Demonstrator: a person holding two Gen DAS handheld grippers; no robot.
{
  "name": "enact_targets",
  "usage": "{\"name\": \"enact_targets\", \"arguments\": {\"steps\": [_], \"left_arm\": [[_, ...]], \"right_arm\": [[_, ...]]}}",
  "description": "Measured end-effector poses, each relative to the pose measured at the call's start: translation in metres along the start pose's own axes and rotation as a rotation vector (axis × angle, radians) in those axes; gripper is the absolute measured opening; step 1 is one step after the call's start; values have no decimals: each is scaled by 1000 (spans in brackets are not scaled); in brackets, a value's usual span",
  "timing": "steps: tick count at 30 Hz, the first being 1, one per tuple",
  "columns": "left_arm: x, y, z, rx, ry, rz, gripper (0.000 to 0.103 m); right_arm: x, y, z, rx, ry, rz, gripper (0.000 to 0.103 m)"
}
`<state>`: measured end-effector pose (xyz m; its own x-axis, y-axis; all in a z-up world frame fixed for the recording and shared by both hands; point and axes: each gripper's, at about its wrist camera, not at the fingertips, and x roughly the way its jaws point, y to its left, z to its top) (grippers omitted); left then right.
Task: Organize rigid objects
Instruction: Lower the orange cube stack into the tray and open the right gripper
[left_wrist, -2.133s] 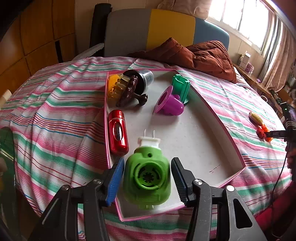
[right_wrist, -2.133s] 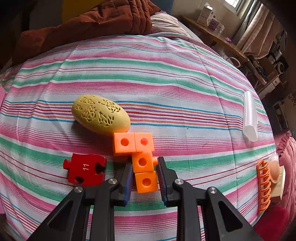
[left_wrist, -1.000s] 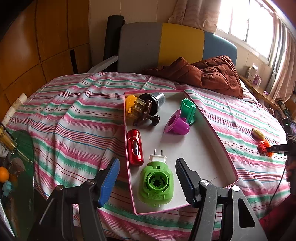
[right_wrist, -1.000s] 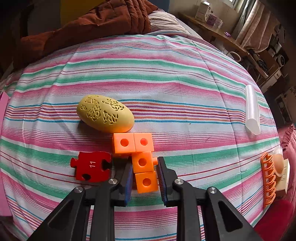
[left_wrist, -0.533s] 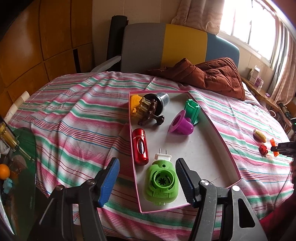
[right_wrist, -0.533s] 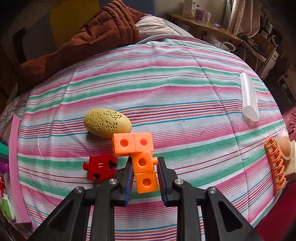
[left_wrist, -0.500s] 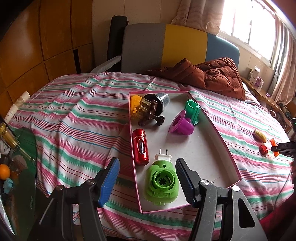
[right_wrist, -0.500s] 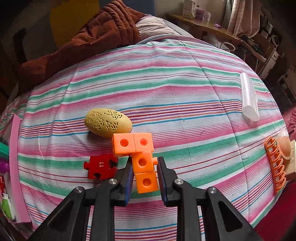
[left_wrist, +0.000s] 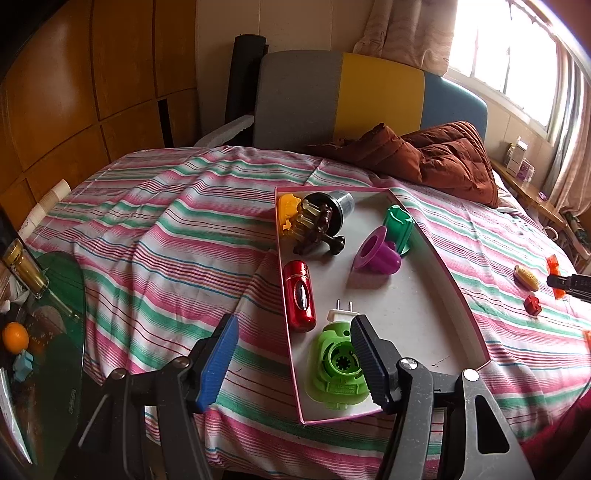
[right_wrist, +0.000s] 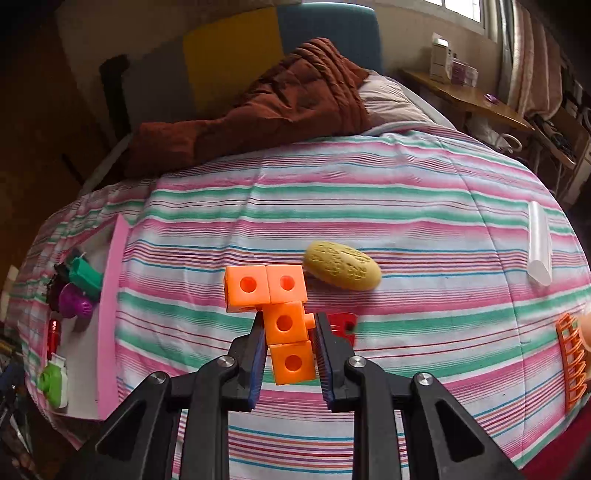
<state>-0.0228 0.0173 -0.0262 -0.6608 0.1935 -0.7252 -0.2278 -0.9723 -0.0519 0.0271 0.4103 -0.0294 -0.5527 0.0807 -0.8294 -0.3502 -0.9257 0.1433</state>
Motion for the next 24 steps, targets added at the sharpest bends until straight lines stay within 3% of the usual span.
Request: {"name": "enact_targets", "arguments": {"steps": [11,16,24], "left_arm": [[4,12,-2,-28,9,8,64],[6,21,-3,-47,10,22,64],[8,31,-6,-65,20,42,64]], "right_arm": [[-6,153,-10,-289,35,283,23],[15,211,-25,-395,99,337,23],[66,267,-33,-451,198,319,24]]}}
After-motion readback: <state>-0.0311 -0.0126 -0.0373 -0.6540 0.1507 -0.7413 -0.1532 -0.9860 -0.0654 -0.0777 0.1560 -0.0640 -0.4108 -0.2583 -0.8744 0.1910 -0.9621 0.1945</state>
